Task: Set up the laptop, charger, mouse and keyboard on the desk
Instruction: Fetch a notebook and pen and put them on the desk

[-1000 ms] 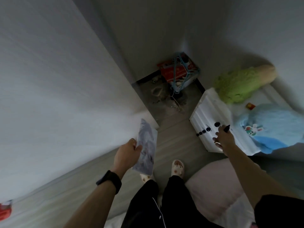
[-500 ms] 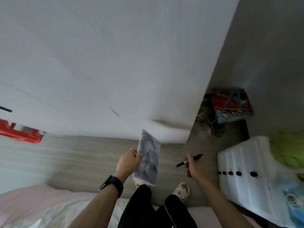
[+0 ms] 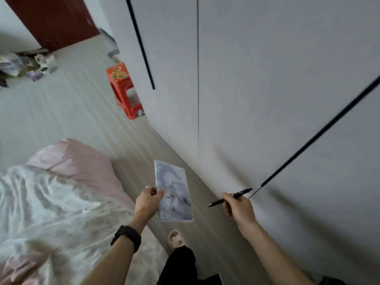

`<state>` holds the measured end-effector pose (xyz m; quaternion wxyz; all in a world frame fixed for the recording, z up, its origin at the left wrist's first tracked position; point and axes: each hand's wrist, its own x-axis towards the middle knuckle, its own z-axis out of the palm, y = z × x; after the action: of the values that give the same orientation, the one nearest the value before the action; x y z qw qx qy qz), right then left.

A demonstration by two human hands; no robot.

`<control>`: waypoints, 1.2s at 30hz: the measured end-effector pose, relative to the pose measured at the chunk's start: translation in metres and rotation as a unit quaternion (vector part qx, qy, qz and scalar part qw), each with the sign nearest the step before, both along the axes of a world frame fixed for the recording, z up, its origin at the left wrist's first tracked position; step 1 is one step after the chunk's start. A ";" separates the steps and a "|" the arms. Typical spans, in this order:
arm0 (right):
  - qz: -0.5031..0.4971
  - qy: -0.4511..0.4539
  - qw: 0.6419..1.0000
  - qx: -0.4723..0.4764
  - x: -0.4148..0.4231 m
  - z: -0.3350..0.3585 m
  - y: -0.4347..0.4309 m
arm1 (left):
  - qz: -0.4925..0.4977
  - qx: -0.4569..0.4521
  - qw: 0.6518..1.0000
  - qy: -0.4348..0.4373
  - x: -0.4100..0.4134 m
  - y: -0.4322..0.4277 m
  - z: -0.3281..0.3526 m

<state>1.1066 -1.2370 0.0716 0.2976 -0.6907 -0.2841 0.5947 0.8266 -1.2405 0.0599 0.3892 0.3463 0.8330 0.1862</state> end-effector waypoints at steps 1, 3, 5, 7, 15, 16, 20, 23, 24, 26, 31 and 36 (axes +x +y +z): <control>0.015 -0.003 1.000 -0.002 -0.023 0.001 0.021 | 0.023 0.002 1.000 -0.004 -0.023 0.010 -0.002; 0.017 0.012 1.000 -0.010 -0.048 0.002 0.051 | 0.046 0.007 0.999 -0.016 -0.049 0.027 0.001; 0.034 0.015 0.999 -0.017 -0.093 0.002 0.091 | 0.078 0.009 0.997 -0.028 -0.092 0.046 0.002; 0.061 0.007 0.998 -0.017 -0.137 0.004 0.126 | 0.106 0.015 0.993 -0.038 -0.133 0.060 0.006; 0.157 0.039 0.987 -0.007 -0.299 0.013 0.254 | 0.243 0.048 0.966 -0.072 -0.265 0.129 0.011; 0.163 0.044 0.986 -0.008 -0.317 0.011 0.272 | 0.258 0.052 0.962 -0.074 -0.279 0.141 0.011; 0.193 0.049 0.980 -0.007 -0.396 0.006 0.352 | 0.296 0.069 0.950 -0.075 -0.334 0.198 0.017; 0.214 0.061 0.975 -0.007 -0.464 0.003 0.415 | 0.320 0.087 0.940 -0.080 -0.385 0.243 0.015; 0.226 0.059 0.972 -0.007 -0.490 0.002 0.439 | 0.335 0.092 0.934 -0.078 -0.406 0.259 0.013; 0.247 0.054 0.967 -0.004 -0.534 0.005 0.477 | 0.358 0.098 0.926 -0.070 -0.436 0.286 0.015; 0.315 0.054 0.948 0.003 -0.639 0.020 0.564 | 0.434 0.124 0.890 -0.067 -0.509 0.353 0.037; 0.368 0.053 0.928 -0.002 -0.740 0.018 0.635 | 0.489 0.130 0.860 -0.068 -0.596 0.405 0.031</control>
<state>0.3666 -0.6025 0.0898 0.0710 -0.5063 -0.5007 0.6986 0.2307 -0.8360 0.0905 0.2548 -0.0719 0.8349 0.4826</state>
